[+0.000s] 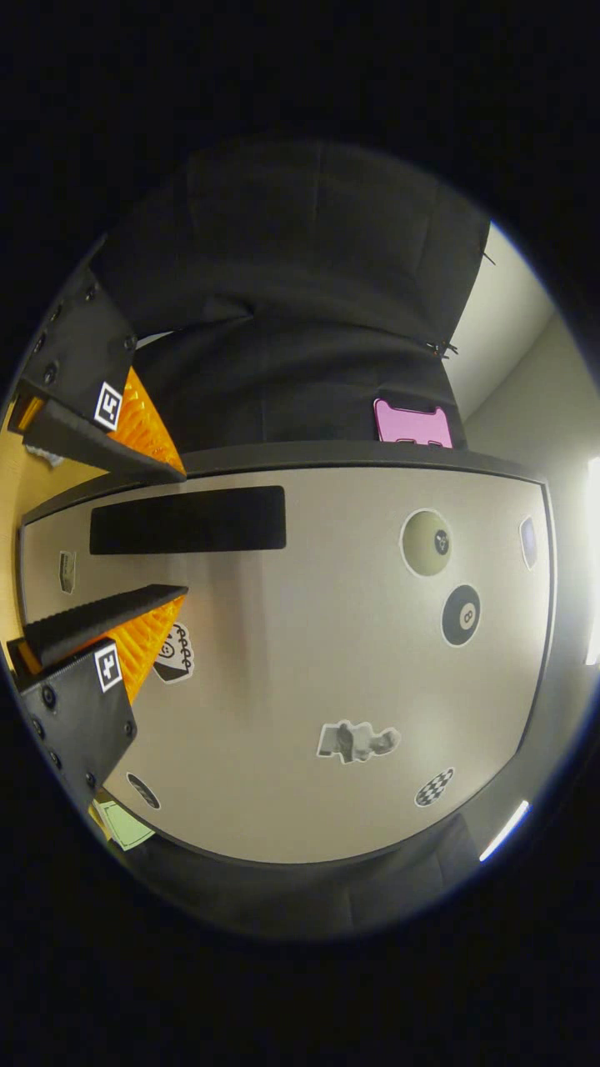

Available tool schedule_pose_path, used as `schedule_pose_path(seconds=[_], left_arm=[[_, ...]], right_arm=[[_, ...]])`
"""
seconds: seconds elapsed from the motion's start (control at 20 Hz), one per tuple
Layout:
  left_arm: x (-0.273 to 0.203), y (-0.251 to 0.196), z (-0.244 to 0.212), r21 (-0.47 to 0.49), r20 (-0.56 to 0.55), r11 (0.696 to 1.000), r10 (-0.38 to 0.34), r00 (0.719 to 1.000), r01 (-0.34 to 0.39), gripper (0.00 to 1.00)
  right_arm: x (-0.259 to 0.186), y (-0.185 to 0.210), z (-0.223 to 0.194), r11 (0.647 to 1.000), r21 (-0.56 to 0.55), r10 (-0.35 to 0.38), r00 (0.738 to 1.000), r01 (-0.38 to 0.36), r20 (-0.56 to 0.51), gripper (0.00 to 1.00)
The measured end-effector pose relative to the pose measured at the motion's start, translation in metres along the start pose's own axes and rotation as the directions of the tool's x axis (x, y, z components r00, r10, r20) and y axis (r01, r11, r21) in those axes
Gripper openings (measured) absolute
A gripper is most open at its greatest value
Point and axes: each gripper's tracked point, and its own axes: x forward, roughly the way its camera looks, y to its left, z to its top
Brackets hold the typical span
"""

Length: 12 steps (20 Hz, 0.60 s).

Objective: Open the cabinet door with the right hand, grasp the bottle in the cabinet with the left hand and place it on the coaster, then close the cabinet door with the right hand.

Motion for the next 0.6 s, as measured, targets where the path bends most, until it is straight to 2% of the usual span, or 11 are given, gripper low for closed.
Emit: schedule_pose_path(seconds=[0.05,0.1,0.2,0.25,0.3,0.35,0.4,0.45,0.6], left_arm=[[0.0,0.002,0.0,0.001,0.0,1.0,0.002,1.0,-0.002,0.79],[-0.001,0.003,0.001,0.002,0.0,1.0,0.004,1.0,-0.004,0.79],[-0.002,0.002,0.001,0.004,0.001,1.0,0.004,1.0,-0.004,0.79],[-0.003,0.002,0.0,0.005,-0.001,1.0,0.004,1.0,-0.004,0.79],[-0.003,0.002,0.001,0.008,-0.001,1.0,0.006,1.0,-0.006,0.79],[-0.003,0.001,0.002,0.009,0.002,1.0,0.005,1.0,-0.005,0.79],[-0.004,-0.001,0.005,0.008,0.007,1.0,0.001,1.0,-0.002,0.79],[-0.005,-0.002,0.005,0.007,0.012,1.0,-0.003,1.0,0.003,0.79],[-0.01,-0.015,0.012,0.014,0.022,1.0,-0.019,1.0,0.018,0.79]], right_arm=[[0.003,-0.001,-0.004,1.0,0.006,-0.011,1.0,0.012,-0.017,0.64],[0.002,0.001,-0.003,1.0,0.023,-0.003,1.0,0.003,-0.024,0.62],[0.003,0.004,-0.003,1.0,0.009,-0.005,1.0,0.005,-0.029,0.39],[0.003,0.004,-0.004,1.0,-0.018,-0.009,0.999,0.008,-0.038,0.32],[0.003,0.005,-0.005,1.0,-0.031,-0.001,0.999,0.0,-0.054,0.31],[0.001,0.005,-0.007,0.999,-0.04,0.021,0.997,-0.024,-0.071,0.23],[0.001,0.007,-0.006,0.999,-0.017,0.044,0.996,-0.046,-0.079,0.24],[-0.003,0.005,-0.007,0.997,-0.012,0.071,0.993,-0.072,-0.092,0.14],[-0.009,0.003,-0.007,0.992,-0.021,0.12,0.988,-0.123,-0.098,0.14]])
